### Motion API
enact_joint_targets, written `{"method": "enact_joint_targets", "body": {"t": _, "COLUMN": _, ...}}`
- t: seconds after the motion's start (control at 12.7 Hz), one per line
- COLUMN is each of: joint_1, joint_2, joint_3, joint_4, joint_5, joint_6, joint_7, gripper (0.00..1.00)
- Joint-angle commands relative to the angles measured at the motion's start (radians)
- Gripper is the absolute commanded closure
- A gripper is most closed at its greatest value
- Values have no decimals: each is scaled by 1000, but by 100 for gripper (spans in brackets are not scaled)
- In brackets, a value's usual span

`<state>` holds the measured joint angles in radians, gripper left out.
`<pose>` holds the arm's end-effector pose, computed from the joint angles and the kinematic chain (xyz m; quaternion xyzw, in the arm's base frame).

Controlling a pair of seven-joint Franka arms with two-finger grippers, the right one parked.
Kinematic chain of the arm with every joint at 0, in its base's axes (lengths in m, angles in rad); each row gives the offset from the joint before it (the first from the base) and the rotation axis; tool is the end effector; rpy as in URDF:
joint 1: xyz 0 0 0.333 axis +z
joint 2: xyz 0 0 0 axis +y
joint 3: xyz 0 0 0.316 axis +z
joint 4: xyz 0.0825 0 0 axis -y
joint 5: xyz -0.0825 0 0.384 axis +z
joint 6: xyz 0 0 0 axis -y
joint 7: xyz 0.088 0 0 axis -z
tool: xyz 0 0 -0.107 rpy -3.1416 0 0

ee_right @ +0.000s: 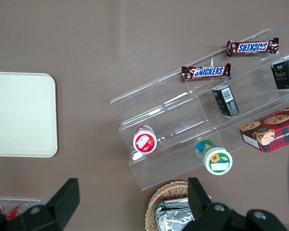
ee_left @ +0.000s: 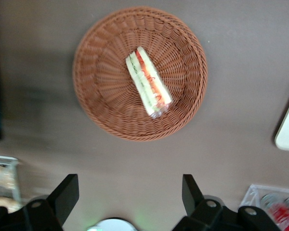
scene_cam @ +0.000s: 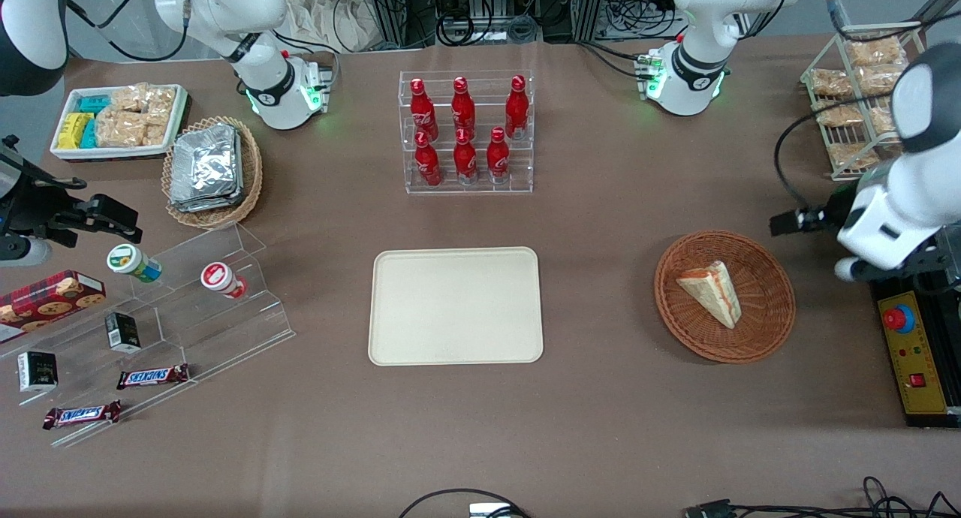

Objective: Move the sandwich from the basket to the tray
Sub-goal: 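Lower the open left gripper over the wrapped sandwich in the wicker basket, then close the left gripper on the sandwich and lift it from the basket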

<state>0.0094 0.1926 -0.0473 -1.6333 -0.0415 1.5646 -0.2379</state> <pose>0.5907 -0.0250 0.4844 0.9860 0.1014 -0.1324 0.0070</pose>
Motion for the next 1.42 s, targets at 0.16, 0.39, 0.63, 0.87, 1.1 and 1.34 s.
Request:
{"method": "enact_joint_targets", "body": {"t": 0.16, "joint_1": -6, "joint_2": 160, "joint_3": 7, "joint_4": -32, "joint_5": -58, "joint_6": 141, "joint_7": -162, "gripper": 3}}
{"method": "enact_joint_targets", "body": {"t": 0.39, "joint_1": -5, "joint_2": 183, "joint_3": 7, "joint_4": -176, "joint_5": -58, "joint_6": 357, "joint_7": -167, "gripper": 1}}
{"method": "enact_joint_targets", "body": {"t": 0.63, "joint_1": -3, "joint_2": 251, "joint_3": 9, "joint_4": -218, "joint_5": -87, "joint_6": 475, "joint_7": -169, "gripper": 1}}
{"method": "enact_joint_targets", "body": {"t": 0.87, "joint_1": 7, "joint_2": 291, "joint_3": 10, "joint_4": -266, "joint_5": -115, "joint_6": 575, "joint_7": -169, "gripper": 1}}
{"method": "enact_joint_targets", "body": {"t": 1.1, "joint_1": 7, "joint_2": 314, "joint_3": 10, "joint_4": -319, "joint_5": -115, "joint_6": 680, "joint_7": -169, "gripper": 1}}
{"method": "enact_joint_targets", "body": {"t": 1.34, "joint_1": 6, "joint_2": 303, "joint_3": 9, "joint_4": -318, "joint_5": -116, "joint_6": 677, "joint_7": -167, "gripper": 100}}
